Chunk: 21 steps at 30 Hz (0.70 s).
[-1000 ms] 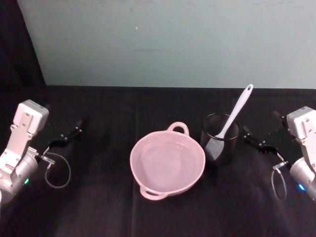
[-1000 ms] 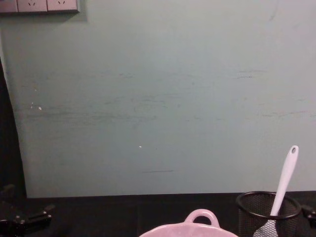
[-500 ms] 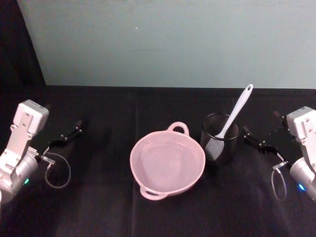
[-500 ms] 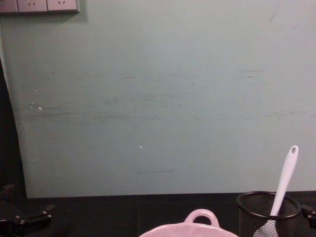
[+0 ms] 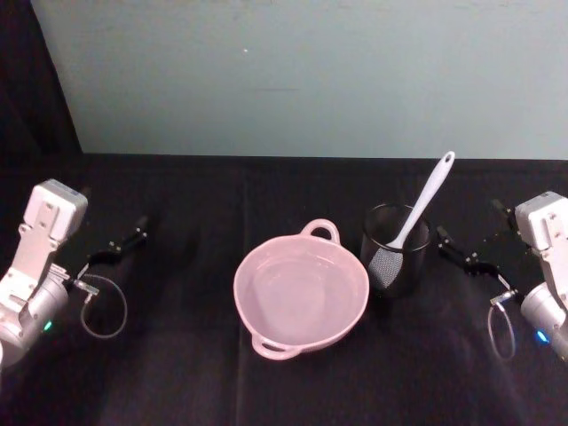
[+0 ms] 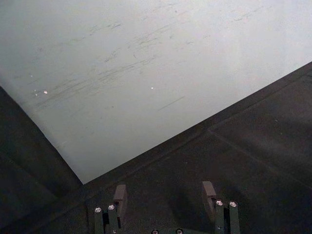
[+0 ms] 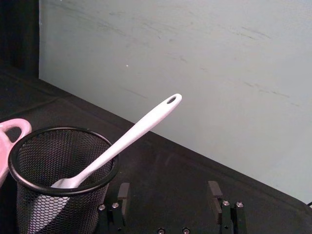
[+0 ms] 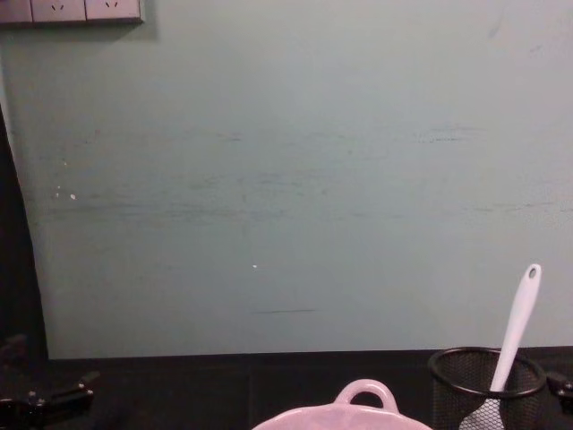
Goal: Use the one hand to pick up the spoon and stir the clear water in the bowl.
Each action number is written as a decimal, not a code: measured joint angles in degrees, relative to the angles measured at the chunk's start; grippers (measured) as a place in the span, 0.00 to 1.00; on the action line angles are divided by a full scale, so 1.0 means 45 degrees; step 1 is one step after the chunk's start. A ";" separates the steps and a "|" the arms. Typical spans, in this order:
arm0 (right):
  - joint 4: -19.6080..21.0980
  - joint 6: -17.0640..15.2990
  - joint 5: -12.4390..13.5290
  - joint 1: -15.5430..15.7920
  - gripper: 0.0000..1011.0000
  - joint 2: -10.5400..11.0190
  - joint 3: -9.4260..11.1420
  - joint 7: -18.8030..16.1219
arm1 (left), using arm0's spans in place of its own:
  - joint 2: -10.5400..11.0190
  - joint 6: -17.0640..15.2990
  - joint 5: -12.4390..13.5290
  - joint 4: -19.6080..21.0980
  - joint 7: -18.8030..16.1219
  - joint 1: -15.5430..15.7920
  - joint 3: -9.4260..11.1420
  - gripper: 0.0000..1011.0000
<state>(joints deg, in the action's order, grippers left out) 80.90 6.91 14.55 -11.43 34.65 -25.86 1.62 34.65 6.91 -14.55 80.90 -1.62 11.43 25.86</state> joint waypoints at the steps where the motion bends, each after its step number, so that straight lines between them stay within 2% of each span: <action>1: 0.0000 0.0000 0.0000 0.0000 0.99 0.0000 0.0000 0.0000 | 0.0000 -0.0001 0.0000 0.0000 0.0000 0.0000 0.0000 0.99; 21: 0.0000 0.0000 0.0001 0.0000 0.99 0.0000 0.0000 0.0000 | 0.0000 -0.0001 0.0000 0.0000 0.0000 0.0000 0.0001 0.99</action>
<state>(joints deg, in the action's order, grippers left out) 80.90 6.90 14.55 -11.43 34.64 -25.86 1.62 34.65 6.91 -14.55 80.90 -1.62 11.43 25.86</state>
